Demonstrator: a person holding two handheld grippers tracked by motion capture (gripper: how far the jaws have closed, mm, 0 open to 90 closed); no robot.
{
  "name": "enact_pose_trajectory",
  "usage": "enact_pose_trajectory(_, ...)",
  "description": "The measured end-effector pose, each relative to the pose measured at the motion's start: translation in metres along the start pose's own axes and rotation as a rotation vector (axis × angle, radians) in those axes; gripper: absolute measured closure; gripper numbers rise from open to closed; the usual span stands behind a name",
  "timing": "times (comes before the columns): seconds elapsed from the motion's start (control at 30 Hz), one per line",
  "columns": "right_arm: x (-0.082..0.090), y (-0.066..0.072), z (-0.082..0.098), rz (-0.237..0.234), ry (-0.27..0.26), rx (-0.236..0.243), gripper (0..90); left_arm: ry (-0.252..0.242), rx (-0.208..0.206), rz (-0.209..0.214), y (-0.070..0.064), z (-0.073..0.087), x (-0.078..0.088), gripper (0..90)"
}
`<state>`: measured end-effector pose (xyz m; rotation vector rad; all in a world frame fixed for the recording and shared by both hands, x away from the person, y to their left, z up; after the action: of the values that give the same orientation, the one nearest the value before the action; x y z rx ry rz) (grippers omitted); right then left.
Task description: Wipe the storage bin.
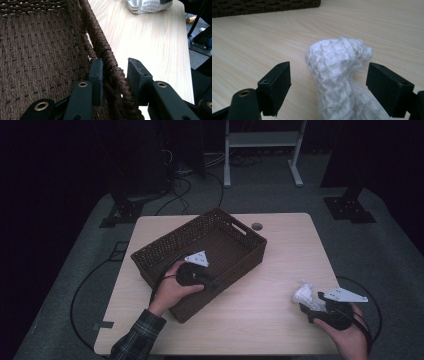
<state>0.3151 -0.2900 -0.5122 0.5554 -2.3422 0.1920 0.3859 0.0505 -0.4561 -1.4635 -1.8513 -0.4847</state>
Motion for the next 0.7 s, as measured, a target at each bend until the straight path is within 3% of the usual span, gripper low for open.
enact_pose_trajectory(0.03, -0.004, -0.001, 0.002, -0.015, 0.009, -0.014, 19.8, 0.000, 0.000, 0.000, 0.000, 0.000, 0.000, 66.0)
enact_pose_trajectory(0.1, -0.009, -0.001, 0.005, -0.017, 0.029, 0.002, 20.3, -0.002, 0.001, 0.000, 0.000, 0.000, 0.000, 65.9)
enact_pose_trajectory(0.33, -0.020, 0.000, 0.005, 0.011, 0.073, 0.028, 29.6, 0.001, -0.001, -0.001, 0.000, 0.000, 0.000, 66.0)
enact_pose_trajectory(0.47, -0.032, -0.002, 0.010, -0.009, 0.123, 0.027, 39.6, 0.000, 0.000, -0.001, 0.000, 0.000, 0.000, 65.9)
enact_pose_trajectory(0.7, -0.031, -0.007, 0.015, 0.007, 0.136, 0.030, 62.3, -0.002, 0.003, 0.000, 0.000, 0.000, 0.000, 65.9)
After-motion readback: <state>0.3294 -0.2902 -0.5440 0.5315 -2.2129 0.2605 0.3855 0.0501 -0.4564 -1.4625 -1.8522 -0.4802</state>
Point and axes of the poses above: each handheld gripper's, and its own axes: x roughly backward along the jaws, z roughly out of its underside, y roughly to its left, the point moved 8 cm from there along -x, roughly forward along the jaws, and after that the axes turned 5 degrees about y, right-handed, at the moved point
